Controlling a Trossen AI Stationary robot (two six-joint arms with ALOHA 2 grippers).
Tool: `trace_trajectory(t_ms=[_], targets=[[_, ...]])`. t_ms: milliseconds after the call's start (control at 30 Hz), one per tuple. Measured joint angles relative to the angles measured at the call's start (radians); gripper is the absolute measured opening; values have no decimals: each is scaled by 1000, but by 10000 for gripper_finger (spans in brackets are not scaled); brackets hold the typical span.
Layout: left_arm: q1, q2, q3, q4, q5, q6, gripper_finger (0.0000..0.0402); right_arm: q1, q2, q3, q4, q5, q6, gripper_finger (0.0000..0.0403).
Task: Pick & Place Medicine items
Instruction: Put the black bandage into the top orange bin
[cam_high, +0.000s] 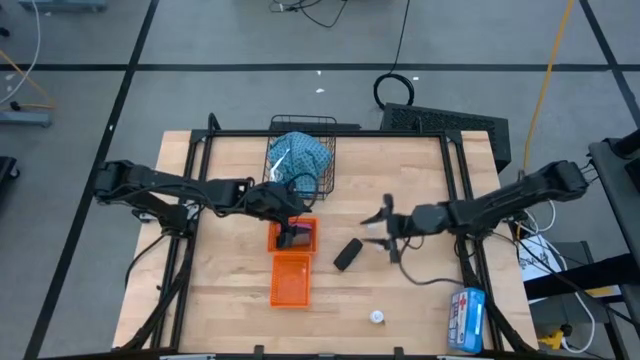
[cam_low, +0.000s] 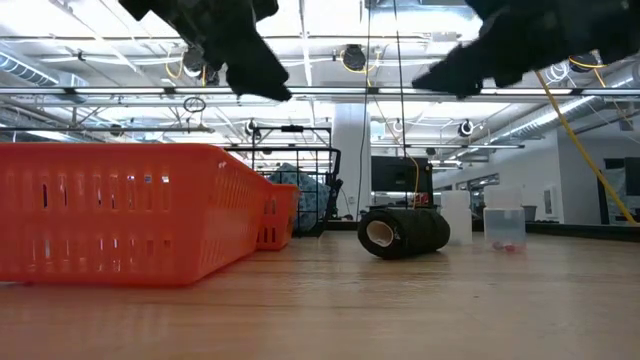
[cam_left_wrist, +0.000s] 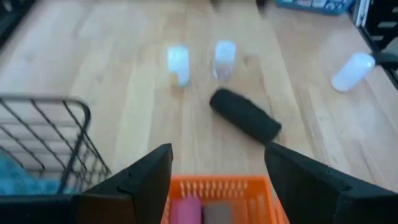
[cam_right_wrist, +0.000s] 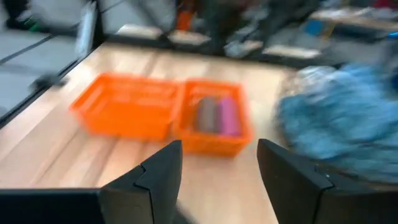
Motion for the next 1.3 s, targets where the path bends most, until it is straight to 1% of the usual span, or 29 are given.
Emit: trace_trajectory(t_ms=[67, 233, 367, 467, 567, 667, 767, 1067, 1167, 1300], targets=[[0, 1, 0, 17, -1, 18, 264, -3, 71, 3, 29, -51, -10, 196], [0, 1, 0, 61, -9, 51, 264, -37, 228, 93, -40, -126, -19, 196], [0, 1, 0, 76, -10, 51, 264, -58, 336, 172, -97, -121, -21, 204], [0, 1, 0, 74, -10, 52, 264, -66, 389, 202, -145, -121, -9, 224], [0, 1, 0, 71, -10, 52, 264, -70, 400, 211, -206, -122, -13, 248], [0, 1, 0, 68, -10, 52, 264, -70, 401, 211, -278, -121, -42, 258], [0, 1, 0, 66, -9, 59, 264, -70, 401, 211, -303, -119, -44, 255], [0, 1, 0, 61, -9, 58, 264, -54, 423, 209, -304, -120, -37, 225], [0, 1, 0, 61, -9, 61, 264, -34, 423, 209, -304, -121, -24, 226], [0, 1, 0, 61, -9, 78, 264, 3, 423, 209, -294, -121, -21, 238]])
